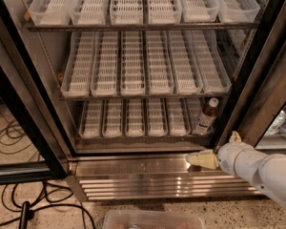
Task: Pick blue plastic bottle from bottom shelf of fridge
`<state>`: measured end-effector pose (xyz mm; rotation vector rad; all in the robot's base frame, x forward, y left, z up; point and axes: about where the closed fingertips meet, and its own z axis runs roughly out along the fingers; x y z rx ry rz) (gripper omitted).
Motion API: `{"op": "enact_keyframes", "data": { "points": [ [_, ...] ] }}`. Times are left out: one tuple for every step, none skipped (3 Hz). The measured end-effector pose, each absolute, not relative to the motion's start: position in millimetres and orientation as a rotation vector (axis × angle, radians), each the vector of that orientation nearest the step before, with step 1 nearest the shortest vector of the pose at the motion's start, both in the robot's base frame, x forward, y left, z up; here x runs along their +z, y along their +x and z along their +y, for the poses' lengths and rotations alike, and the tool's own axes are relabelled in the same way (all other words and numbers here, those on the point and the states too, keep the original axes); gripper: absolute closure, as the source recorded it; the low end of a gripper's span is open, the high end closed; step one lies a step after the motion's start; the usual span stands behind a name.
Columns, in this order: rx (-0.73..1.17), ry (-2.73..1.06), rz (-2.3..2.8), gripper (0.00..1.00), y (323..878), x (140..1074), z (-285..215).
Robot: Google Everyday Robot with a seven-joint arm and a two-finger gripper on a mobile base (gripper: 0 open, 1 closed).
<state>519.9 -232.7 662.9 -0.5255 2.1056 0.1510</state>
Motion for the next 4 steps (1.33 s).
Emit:
{"op": "enact_keyframes", "data": {
  "points": [
    [0.138, -0.495, 2.093, 0.0, 516.4, 660.6, -232.3],
    [0.094, -0.435, 2.008, 0.14, 525.6, 655.1, -237.0],
    [0.063, -0.368, 1.886, 0.02, 536.8, 644.0, -227.5],
    [0.019, -0.307, 1.783, 0.05, 550.0, 634.9, -219.3]
  ]
}}
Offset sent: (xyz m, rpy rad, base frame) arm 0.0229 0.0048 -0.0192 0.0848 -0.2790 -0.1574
